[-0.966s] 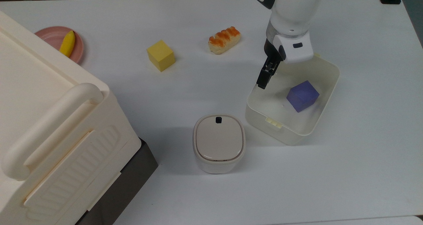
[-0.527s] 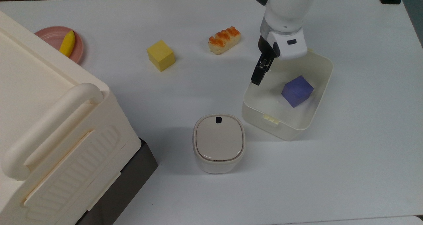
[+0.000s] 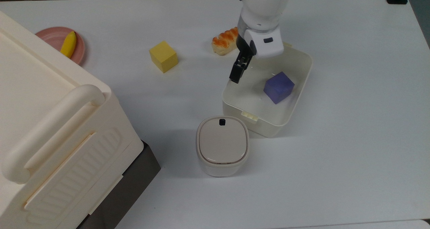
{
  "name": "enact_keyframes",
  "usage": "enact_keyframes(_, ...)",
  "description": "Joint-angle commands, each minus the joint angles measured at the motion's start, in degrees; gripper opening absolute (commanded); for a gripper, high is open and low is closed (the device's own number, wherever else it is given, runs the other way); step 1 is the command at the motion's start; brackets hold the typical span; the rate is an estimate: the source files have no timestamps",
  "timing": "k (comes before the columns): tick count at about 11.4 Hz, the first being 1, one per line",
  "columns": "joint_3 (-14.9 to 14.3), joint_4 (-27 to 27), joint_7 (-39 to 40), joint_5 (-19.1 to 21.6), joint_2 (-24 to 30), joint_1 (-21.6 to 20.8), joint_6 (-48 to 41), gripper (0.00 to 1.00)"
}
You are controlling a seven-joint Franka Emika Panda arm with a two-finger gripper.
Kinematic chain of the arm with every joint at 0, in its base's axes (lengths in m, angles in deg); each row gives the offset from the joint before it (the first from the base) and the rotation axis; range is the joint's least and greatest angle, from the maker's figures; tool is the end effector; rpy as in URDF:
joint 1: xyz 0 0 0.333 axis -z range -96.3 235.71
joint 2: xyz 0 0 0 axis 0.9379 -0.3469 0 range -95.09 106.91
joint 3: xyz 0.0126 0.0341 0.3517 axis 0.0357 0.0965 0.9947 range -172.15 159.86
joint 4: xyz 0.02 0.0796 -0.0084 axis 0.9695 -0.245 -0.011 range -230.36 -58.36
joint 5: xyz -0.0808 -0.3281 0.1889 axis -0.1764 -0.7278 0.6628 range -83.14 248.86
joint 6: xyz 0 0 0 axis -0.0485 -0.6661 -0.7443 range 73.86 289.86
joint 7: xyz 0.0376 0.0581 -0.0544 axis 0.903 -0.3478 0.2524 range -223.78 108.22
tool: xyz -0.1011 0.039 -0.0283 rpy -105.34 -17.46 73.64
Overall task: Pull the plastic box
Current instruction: 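Hook the gripper on the box rim and pull the box toward the bread roll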
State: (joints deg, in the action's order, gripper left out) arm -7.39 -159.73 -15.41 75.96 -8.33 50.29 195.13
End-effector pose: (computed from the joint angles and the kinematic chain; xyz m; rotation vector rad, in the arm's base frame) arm 0.5965 0.1902 0.4298 2.5709 1.6074 -0.0180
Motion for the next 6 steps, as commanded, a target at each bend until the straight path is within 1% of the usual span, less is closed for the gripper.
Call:
enact_keyframes(1, -2.44, -6.16, 4.55, -0.83, 6.06, -0.01, 0.23, 1.0)
enact_keyframes(3, -3.49, -6.43, 5.17, -0.83, 6.76, 0.08, 0.23, 1.0)
enact_keyframes(6, -3.59, -5.64, 4.22, -0.48, 6.68, 0.25, 0.14, 1.0)
